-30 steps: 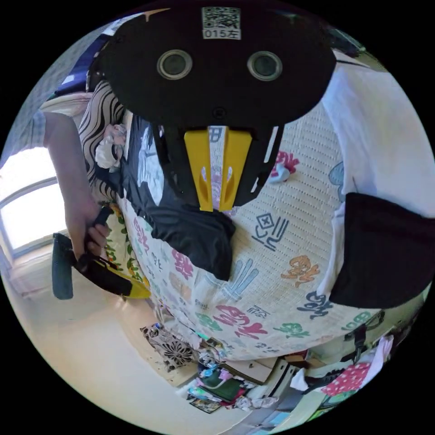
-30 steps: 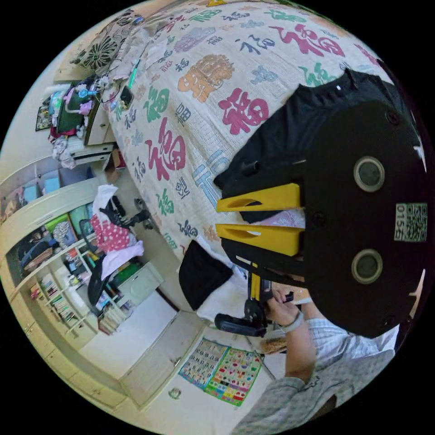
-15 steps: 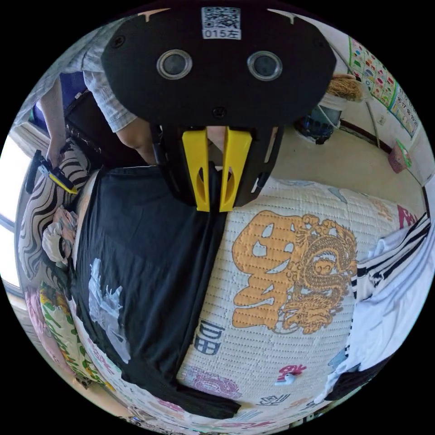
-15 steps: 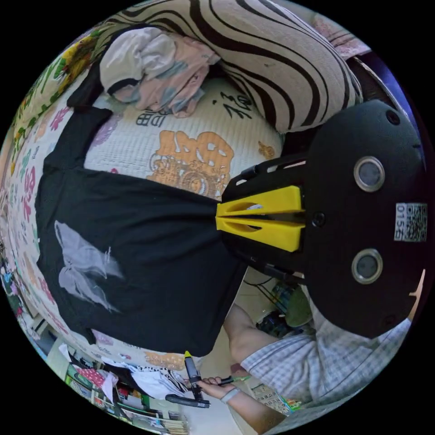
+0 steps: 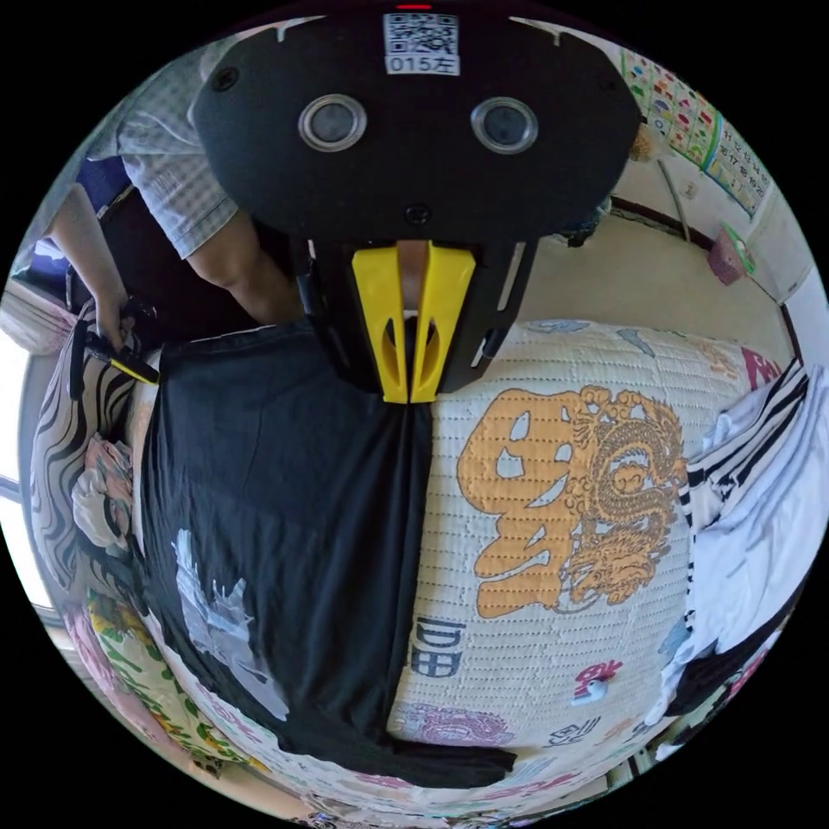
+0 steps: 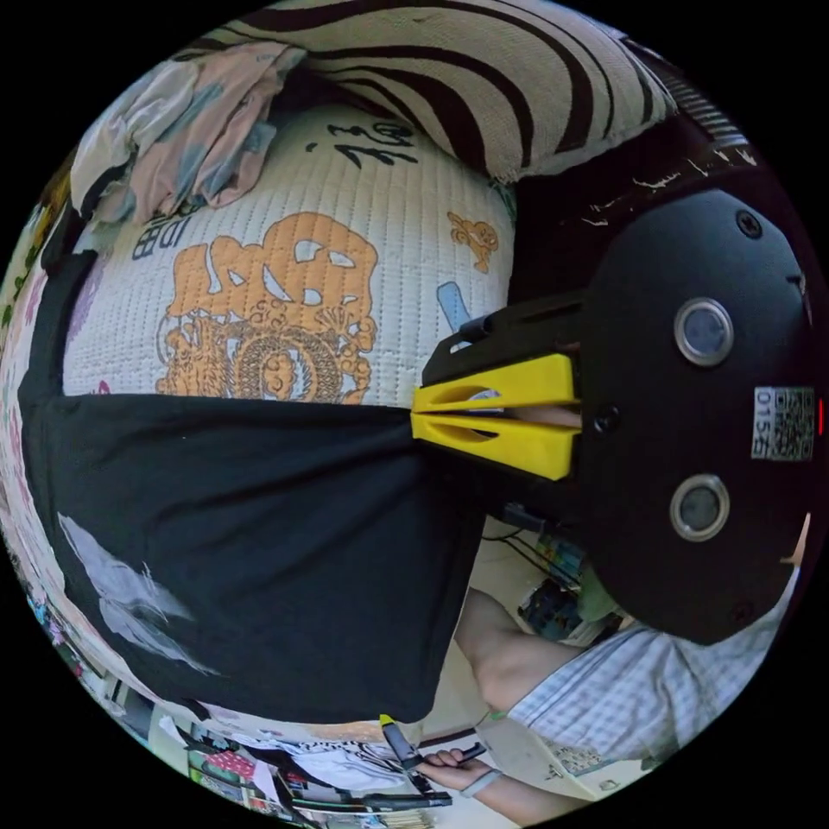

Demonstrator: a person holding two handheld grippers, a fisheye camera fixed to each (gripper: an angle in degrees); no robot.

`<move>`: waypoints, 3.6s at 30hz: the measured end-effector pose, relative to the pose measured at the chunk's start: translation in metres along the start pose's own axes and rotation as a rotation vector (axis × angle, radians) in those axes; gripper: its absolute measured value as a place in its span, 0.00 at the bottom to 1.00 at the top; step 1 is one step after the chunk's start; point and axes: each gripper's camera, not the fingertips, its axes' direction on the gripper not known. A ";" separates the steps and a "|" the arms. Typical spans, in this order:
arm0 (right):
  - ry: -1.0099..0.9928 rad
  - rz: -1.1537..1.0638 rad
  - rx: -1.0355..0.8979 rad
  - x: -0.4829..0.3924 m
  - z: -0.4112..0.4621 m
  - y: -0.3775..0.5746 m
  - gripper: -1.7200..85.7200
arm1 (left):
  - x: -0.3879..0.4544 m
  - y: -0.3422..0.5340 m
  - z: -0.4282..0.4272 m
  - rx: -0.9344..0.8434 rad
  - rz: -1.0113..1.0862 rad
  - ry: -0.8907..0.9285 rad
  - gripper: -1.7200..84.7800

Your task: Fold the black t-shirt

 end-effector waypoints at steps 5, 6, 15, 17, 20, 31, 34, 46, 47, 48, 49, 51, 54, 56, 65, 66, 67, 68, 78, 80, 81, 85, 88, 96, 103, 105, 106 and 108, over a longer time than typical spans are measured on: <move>0.021 -0.029 -0.052 0.013 -0.005 0.010 0.01 | 0.021 -0.017 0.016 -0.026 0.082 0.000 0.02; -0.012 0.006 -0.069 0.020 -0.006 0.013 0.01 | 0.023 -0.023 0.021 -0.038 0.086 0.025 0.02; 0.305 0.078 0.007 0.012 -0.001 0.047 0.01 | 0.067 -0.076 0.059 -0.170 0.174 0.039 0.02; 0.402 0.022 -0.011 0.007 0.002 0.052 0.01 | 0.075 -0.082 0.065 -0.160 0.166 0.042 0.02; 0.398 -0.014 -0.055 0.021 -0.001 0.058 0.01 | 0.085 -0.099 0.074 -0.199 0.097 0.077 0.02; -0.093 0.086 0.299 0.185 -0.103 0.091 0.01 | 0.255 -0.196 0.010 0.015 0.279 -0.101 0.01; -0.266 0.044 0.396 0.226 -0.119 0.068 0.01 | 0.349 -0.266 0.010 0.155 0.482 -0.054 0.01; -0.270 0.310 0.585 0.322 -0.127 -0.003 0.03 | 0.636 -0.521 0.091 0.059 0.812 0.156 0.11; -0.277 0.318 0.582 0.325 -0.125 -0.005 0.03 | 0.651 -0.532 0.103 0.033 0.825 0.125 0.11; -0.288 0.328 0.575 0.331 -0.122 -0.008 0.04 | 0.665 -0.541 0.115 0.001 0.841 0.089 0.12; -0.293 0.338 0.571 0.336 -0.120 -0.011 0.05 | 0.670 -0.545 0.121 -0.016 0.847 0.071 0.12; -0.307 0.343 0.554 0.342 -0.117 -0.017 0.06 | 0.687 -0.559 0.144 -0.079 0.857 0.034 0.11; -0.300 0.334 0.475 0.348 -0.108 -0.029 0.04 | 0.697 -0.575 0.162 -0.123 0.854 0.043 0.09; -0.279 0.318 0.489 0.350 -0.108 -0.029 0.02 | 0.697 -0.583 0.162 -0.127 0.854 0.087 0.07; -0.264 0.039 0.635 0.321 -0.163 -0.001 0.01 | 0.599 -0.586 0.078 0.105 0.806 0.275 0.01; -0.277 -0.033 0.645 0.309 -0.170 0.000 0.01 | 0.574 -0.583 0.068 0.126 0.767 0.295 0.01; -0.298 -0.098 0.643 0.294 -0.174 -0.002 0.01 | 0.561 -0.581 0.064 0.137 0.747 0.301 0.01; -0.307 -0.126 0.640 0.287 -0.175 -0.004 0.01 | 0.536 -0.577 0.057 0.163 0.698 0.296 0.01; -0.280 -0.446 0.439 0.162 -0.131 -0.042 0.01 | 0.377 -0.551 0.073 0.273 0.306 0.340 0.01; -0.266 -0.470 0.415 0.149 -0.124 -0.045 0.01 | 0.363 -0.547 0.076 0.298 0.285 0.361 0.01; -0.254 -0.473 0.415 0.141 -0.123 -0.047 0.01 | 0.356 -0.546 0.076 0.311 0.273 0.389 0.01; -0.229 -0.500 0.411 0.119 -0.128 -0.047 0.03 | 0.342 -0.544 0.072 0.286 0.265 0.375 0.02; -0.173 -0.406 0.462 0.124 -0.143 -0.041 0.03 | 0.337 -0.538 0.056 0.322 0.270 0.283 0.06; -0.072 -0.266 0.491 0.151 -0.135 -0.075 0.02 | 0.411 -0.563 0.051 0.258 0.549 0.385 0.05; 0.006 -0.316 0.436 0.132 -0.097 -0.094 0.01 | 0.435 -0.584 0.087 0.161 0.503 0.282 0.01; -0.007 -0.311 0.437 0.131 -0.097 -0.096 0.01 | 0.429 -0.575 0.082 0.171 0.514 0.277 0.02; -0.032 -0.293 0.440 0.132 -0.100 -0.096 0.01 | 0.426 -0.571 0.080 0.179 0.519 0.273 0.02; -0.160 -0.227 0.451 0.137 -0.109 -0.090 0.01 | 0.413 -0.546 0.063 0.214 0.562 0.314 0.04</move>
